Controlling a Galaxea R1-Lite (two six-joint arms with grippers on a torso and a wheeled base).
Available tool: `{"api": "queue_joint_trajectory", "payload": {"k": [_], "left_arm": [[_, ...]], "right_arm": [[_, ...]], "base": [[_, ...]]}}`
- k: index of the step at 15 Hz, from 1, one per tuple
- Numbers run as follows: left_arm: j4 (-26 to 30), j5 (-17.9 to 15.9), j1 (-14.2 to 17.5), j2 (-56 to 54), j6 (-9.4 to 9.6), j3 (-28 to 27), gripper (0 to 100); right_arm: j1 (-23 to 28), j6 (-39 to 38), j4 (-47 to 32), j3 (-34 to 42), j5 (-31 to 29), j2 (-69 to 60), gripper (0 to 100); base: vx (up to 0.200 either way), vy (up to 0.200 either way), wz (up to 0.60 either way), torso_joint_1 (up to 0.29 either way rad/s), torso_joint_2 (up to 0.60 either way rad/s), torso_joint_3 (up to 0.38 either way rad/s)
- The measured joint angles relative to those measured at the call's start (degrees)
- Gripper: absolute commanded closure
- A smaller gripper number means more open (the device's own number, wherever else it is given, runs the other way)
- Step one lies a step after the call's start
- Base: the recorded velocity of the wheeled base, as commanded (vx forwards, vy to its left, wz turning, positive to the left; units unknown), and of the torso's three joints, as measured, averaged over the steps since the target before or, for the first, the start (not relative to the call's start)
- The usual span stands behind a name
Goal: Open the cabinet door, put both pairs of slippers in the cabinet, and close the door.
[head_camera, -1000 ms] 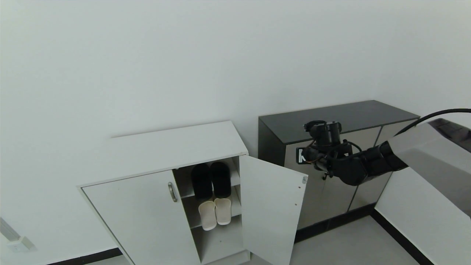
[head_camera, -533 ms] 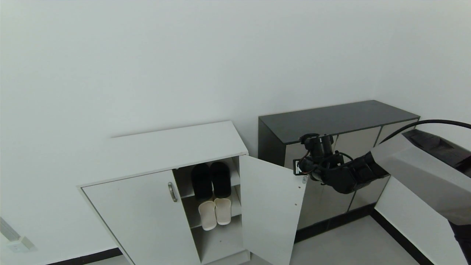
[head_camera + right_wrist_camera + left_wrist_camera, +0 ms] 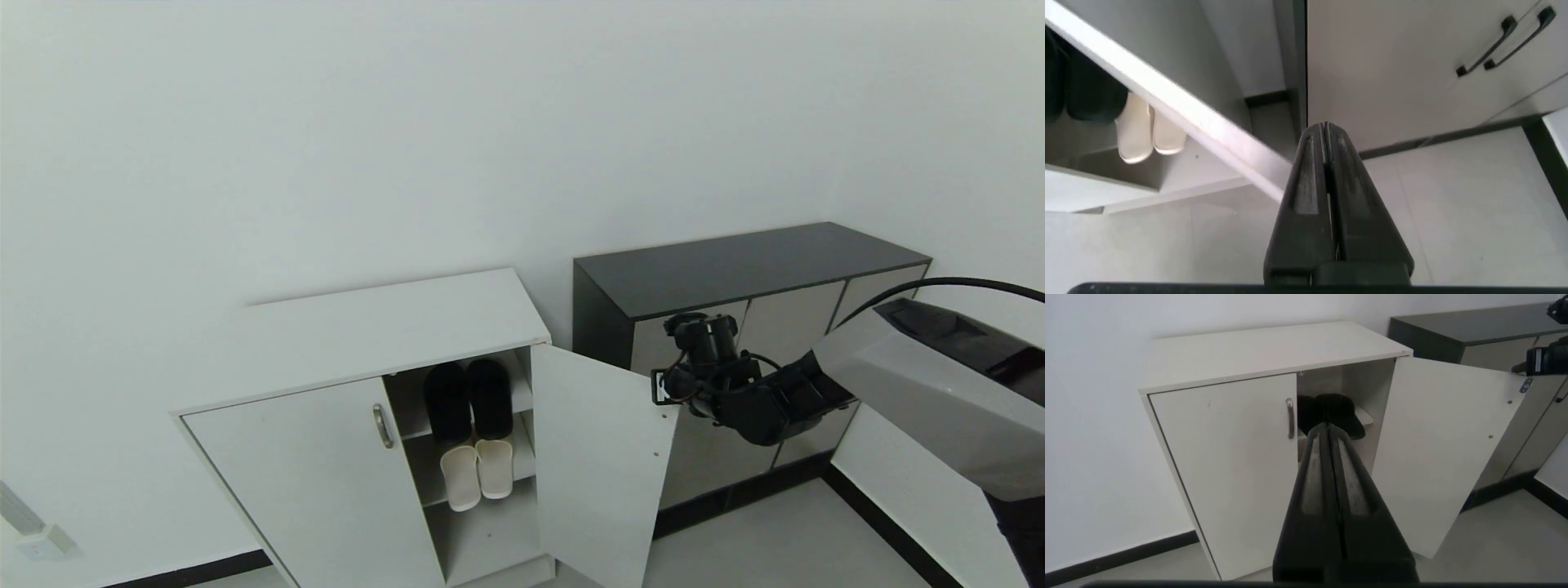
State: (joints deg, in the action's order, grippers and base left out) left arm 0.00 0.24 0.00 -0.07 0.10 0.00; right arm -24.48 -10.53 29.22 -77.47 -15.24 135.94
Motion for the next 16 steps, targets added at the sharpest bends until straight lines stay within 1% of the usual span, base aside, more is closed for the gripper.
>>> {"api": "queue_joint_trajectory", "payload": {"k": [3,5,7,8,9,11,13,16], "left_arm": [[0.00,-0.02,0.00,0.00,0.00,0.00,100],[0.00,-0.02,0.00,0.00,0.00,0.00,100],[0.00,0.00,0.00,0.00,0.00,0.00,100],[0.00,0.00,0.00,0.00,0.00,0.00,100],[0.00,-0.02,0.00,0.00,0.00,0.00,100],[0.00,-0.02,0.00,0.00,0.00,0.00,100],[0.00,-0.02,0.00,0.00,0.00,0.00,100],[0.00,-0.02,0.00,0.00,0.00,0.00,100]], "right_arm": [[-1.06,-0.77,1.23,4.27,0.02,-1.60,100],[-3.35,-0.90,3.89,9.20,0.02,-4.05,100],[-7.11,-1.01,5.69,14.71,-0.04,-6.75,100],[-9.92,-1.29,6.83,17.99,-0.06,-8.09,100],[-12.34,-1.61,9.07,20.83,-0.09,-9.01,100],[-16.18,-1.73,16.35,25.36,-0.30,-10.34,100],[-17.64,-1.83,19.41,28.00,-0.22,-11.81,100],[-18.05,-1.43,21.47,31.00,2.30,-14.38,100]], "base": [[0.000,0.000,0.00,0.000,0.00,0.000],[0.000,0.000,0.00,0.000,0.00,0.000],[0.000,0.000,0.00,0.000,0.00,0.000],[0.000,0.000,0.00,0.000,0.00,0.000],[0.000,0.000,0.00,0.000,0.00,0.000],[0.000,0.000,0.00,0.000,0.00,0.000],[0.000,0.000,0.00,0.000,0.00,0.000],[0.000,0.000,0.00,0.000,0.00,0.000]]}}
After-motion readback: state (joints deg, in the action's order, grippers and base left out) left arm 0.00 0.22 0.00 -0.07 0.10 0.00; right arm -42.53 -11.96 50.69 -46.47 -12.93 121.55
